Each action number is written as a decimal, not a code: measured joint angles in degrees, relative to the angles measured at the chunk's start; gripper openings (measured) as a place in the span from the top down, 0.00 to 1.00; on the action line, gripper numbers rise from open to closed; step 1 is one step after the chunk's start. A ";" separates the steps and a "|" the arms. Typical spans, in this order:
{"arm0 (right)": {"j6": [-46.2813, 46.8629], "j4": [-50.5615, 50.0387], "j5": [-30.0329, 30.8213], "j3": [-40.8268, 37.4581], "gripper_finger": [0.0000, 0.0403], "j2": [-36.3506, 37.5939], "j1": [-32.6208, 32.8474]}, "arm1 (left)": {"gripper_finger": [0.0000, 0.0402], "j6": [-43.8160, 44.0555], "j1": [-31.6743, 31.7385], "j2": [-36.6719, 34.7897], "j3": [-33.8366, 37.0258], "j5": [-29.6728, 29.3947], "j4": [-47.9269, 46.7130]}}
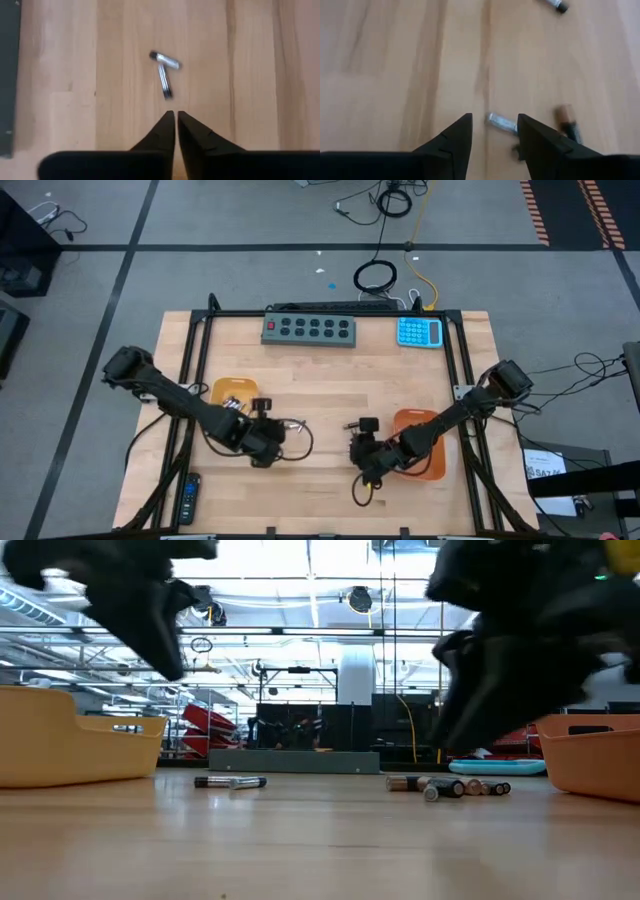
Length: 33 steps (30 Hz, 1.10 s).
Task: Sort batteries
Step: Put the silver battery into the yellow bin
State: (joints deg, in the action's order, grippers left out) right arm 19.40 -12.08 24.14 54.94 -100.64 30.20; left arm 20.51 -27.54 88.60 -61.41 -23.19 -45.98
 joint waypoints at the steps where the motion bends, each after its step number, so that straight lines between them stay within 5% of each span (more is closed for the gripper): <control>1: -0.09 -0.94 -0.08 0.00 0.62 0.00 0.57 | 0.88 0.99 0.59 0.51 0.00 0.03 1.56; 7: -0.72 -9.50 0.25 -0.04 0.63 -0.90 2.22 | 0.69 3.91 1.65 6.47 -0.02 1.99 7.94; 17: -12.43 -9.28 0.42 1.09 0.64 -0.72 0.42 | 0.38 6.17 3.26 15.77 -0.02 0.84 8.72; 33: -23.17 -8.47 -8.12 3.26 0.70 -0.72 -6.21 | 0.35 1.62 3.86 15.47 1.32 -1.69 8.23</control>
State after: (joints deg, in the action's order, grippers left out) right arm -3.77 -20.55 16.02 58.19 -101.36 23.99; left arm 22.12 -23.68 104.07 -60.08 -24.88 -37.75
